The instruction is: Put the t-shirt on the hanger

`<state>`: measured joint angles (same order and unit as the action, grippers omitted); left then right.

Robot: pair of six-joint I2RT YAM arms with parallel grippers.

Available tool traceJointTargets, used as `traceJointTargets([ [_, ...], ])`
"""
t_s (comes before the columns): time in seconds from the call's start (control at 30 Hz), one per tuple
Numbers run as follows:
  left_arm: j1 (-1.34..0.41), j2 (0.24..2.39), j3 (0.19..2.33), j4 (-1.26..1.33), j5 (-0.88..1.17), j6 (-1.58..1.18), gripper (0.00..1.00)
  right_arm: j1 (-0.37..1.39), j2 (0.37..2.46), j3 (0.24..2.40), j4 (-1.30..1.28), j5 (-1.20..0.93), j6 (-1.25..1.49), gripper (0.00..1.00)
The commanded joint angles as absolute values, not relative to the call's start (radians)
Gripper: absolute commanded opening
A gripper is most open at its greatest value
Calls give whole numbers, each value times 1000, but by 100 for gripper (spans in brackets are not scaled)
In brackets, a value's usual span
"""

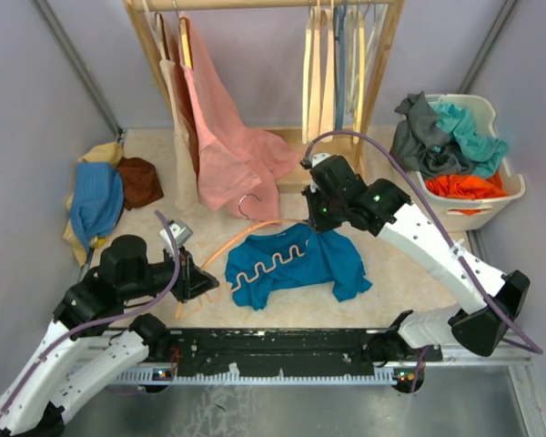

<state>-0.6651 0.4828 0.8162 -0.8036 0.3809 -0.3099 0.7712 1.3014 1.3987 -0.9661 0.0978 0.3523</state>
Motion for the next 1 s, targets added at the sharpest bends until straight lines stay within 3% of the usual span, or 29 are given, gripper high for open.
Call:
traceJointTargets([
  [0.0, -664, 471, 825, -735, 402, -290, 1, 764, 1313, 1480, -952, 38, 319, 0],
  [0.6, -664, 568, 949, -748, 402, -133, 2, 773, 1291, 1616, -1140, 11, 237, 0],
  [0.97, -665, 580, 941, -684, 452, -111, 2, 794, 1322, 1731, -1080, -11, 263, 0],
])
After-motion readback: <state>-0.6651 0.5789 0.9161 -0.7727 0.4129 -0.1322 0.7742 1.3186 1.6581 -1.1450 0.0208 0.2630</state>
